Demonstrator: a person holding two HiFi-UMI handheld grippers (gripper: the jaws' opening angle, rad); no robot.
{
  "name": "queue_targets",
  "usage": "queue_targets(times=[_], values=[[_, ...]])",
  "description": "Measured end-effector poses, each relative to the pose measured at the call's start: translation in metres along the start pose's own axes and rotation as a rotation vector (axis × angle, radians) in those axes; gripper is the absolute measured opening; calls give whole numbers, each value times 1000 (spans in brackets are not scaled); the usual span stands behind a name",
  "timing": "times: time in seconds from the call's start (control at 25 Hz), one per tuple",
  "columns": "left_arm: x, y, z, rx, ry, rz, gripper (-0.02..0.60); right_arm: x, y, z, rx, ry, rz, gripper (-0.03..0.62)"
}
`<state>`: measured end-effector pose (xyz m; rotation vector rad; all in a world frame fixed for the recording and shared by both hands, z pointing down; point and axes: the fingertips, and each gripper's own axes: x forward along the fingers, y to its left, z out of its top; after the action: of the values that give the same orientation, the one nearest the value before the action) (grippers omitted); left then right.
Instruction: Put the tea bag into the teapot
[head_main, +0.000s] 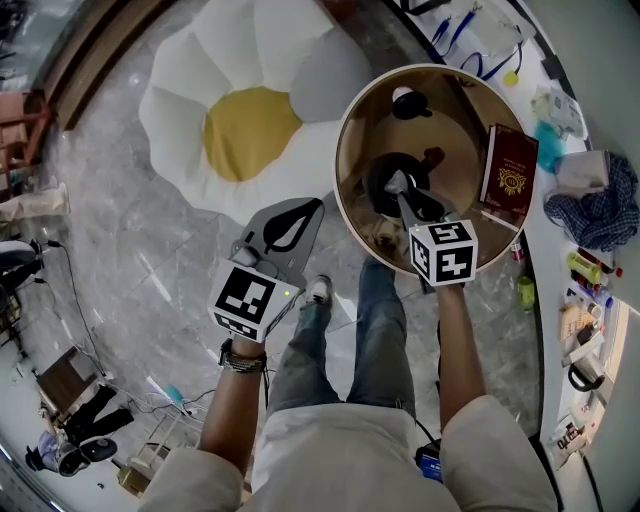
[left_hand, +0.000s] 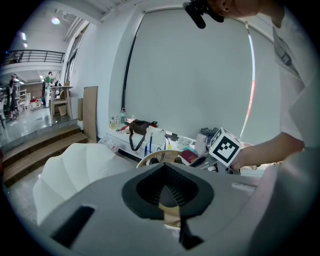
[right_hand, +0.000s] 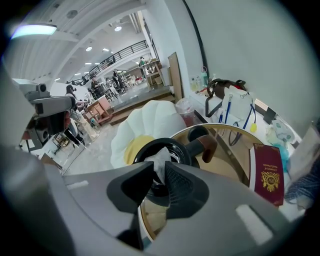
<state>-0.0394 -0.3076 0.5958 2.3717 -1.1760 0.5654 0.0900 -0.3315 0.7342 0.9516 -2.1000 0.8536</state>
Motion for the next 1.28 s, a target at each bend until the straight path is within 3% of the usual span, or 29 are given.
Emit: queue_targets(times=[0.16,0.68,0.88,1.28], values=[[1,-1,-1,-3,2,-3,5,0,2,0,-14,9,9,9],[2,0,-5,-8,8,-4,5,14,-2,0,-105,136,-38,9],[3,0,-6,-7,10,-8,5,14,2,1,-96,125,-19,71],[3,0,-7,-4,15,-11,5,11,0,1,-73,117,-19,75]])
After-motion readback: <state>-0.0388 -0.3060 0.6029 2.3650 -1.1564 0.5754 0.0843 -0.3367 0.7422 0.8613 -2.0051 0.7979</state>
